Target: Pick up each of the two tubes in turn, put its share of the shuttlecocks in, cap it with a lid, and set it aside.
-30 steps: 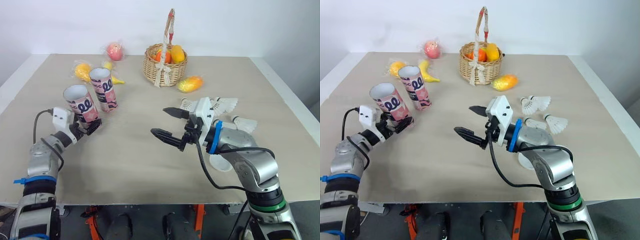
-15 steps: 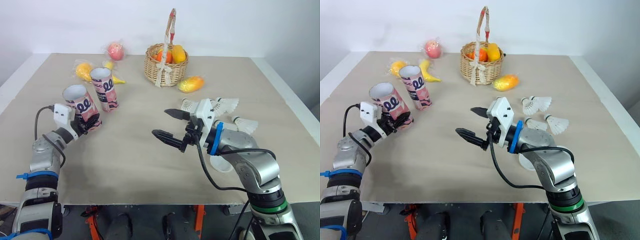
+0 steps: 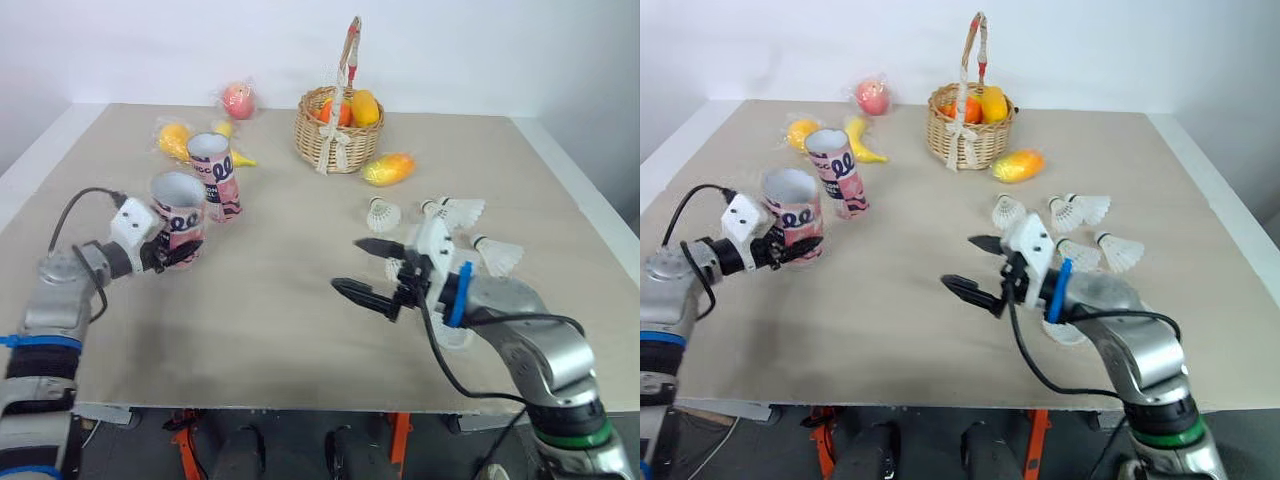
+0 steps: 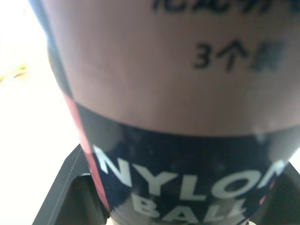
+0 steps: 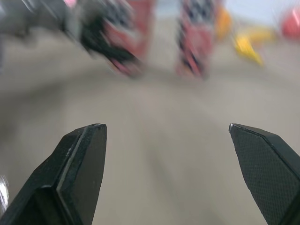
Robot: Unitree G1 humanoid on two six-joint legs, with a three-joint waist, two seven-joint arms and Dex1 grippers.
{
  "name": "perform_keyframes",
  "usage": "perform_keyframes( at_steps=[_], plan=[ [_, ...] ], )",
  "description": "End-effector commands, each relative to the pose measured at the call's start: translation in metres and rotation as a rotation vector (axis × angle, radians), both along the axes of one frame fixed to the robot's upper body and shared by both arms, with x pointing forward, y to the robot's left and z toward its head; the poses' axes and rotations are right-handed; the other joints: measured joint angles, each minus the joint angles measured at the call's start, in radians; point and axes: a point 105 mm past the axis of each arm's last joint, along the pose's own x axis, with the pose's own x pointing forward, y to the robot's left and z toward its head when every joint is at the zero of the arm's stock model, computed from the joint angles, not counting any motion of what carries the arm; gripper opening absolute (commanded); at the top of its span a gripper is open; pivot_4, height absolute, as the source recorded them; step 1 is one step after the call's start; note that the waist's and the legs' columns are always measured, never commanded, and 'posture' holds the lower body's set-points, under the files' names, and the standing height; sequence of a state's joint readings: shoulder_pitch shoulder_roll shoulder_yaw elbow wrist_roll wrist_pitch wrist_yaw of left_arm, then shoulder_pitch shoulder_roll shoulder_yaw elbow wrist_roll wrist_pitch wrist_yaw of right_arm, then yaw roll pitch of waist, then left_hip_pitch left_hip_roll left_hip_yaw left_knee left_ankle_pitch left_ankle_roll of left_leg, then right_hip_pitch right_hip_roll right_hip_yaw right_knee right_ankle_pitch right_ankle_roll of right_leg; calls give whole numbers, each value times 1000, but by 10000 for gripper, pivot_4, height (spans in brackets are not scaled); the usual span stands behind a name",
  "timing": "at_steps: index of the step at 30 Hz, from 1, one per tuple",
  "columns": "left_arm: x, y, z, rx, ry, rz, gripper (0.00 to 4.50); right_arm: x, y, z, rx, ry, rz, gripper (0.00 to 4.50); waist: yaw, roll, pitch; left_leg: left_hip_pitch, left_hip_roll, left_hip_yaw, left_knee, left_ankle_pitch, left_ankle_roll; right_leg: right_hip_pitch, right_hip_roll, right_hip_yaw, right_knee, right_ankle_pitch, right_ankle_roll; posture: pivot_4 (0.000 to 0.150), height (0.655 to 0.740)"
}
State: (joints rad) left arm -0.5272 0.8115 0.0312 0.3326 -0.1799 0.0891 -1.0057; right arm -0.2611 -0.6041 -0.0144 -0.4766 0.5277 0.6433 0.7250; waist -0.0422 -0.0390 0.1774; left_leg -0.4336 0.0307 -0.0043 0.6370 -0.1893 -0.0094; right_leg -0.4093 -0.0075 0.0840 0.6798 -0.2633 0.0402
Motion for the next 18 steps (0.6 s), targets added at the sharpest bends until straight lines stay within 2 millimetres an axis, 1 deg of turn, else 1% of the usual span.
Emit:
perform_keyframes(
  at_steps=[1, 3, 5, 7, 8, 10, 11, 13, 15, 18],
  plan=[
    [-14, -14, 11, 158, 49, -153, 29287, -12, -8, 13, 14, -54, -63, 45000, 0, 0, 0, 0, 0, 0, 0, 0, 0, 0, 0, 0, 0, 0, 0, 1500, 7400],
    [-19, -18, 10, 198, 84, -195, 29287, -14, -13, 9, 27, -38, -136, 45000, -1, 0, 0, 1, 0, -1, 0, 0, 0, 0, 2, -1, 0, -1, -2, 1500, 7400],
    [-26, -22, 4, 257, 123, -249, 29287, -12, -17, 4, 46, -15, -229, 45000, -3, 0, 0, 1, 1, -2, 0, 0, 0, 0, 3, -2, 1, -2, -3, 1500, 7400],
    [-33, -27, -6, 308, 167, -308, 29287, -11, -15, -2, 102, 41, -324, 45000, -5, 1, 0, 2, 2, -1, 0, 0, 0, 0, 5, -2, 2, -2, -4, 1500, 7400],
    [-35, -29, -8, 318, 180, -327, 29287, -13, -11, -5, 110, 59, -343, 45000, -5, 2, 0, 3, 3, -1, 0, 0, 0, 0, 6, -2, 2, -2, -4, 1500, 7400],
    [-34, -34, -10, 315, 182, -343, 29287, -16, -6, -6, 91, 49, -360, 45000, -4, 6, -1, 3, 4, -1, 0, 0, 0, 1, 6, -2, 2, -3, -5, 1500, 7400],
    [-33, -36, -10, 308, 180, -346, 29287, -16, -6, -9, 88, 66, -379, 45000, -3, 6, -1, 3, 3, -1, 0, 0, 0, 1, 6, -2, 2, -4, -4, 1500, 7400],
    [-33, -40, -11, 303, 184, -370, 29287, -9, -16, -21, 89, 111, -486, 45000, -2, 6, -1, 3, 2, -2, 0, 1, 1, 1, 5, -2, 2, -6, 0, 1500, 7400],
    [-34, -41, -12, 304, 188, -385, 29287, -5, -20, -26, 94, 132, -548, 45000, 0, 6, -1, 3, 1, -2, 0, 1, 1, 2, 4, -2, 2, -6, 0, 1500, 7400],
    [-34, -45, -14, 297, 202, -404, 29287, 5, -16, -30, 88, 125, -591, 45000, 0, 6, -1, 2, 0, -1, 0, 1, 1, 2, 2, -1, 2, -6, 0, 1500, 7400]
  ],
)
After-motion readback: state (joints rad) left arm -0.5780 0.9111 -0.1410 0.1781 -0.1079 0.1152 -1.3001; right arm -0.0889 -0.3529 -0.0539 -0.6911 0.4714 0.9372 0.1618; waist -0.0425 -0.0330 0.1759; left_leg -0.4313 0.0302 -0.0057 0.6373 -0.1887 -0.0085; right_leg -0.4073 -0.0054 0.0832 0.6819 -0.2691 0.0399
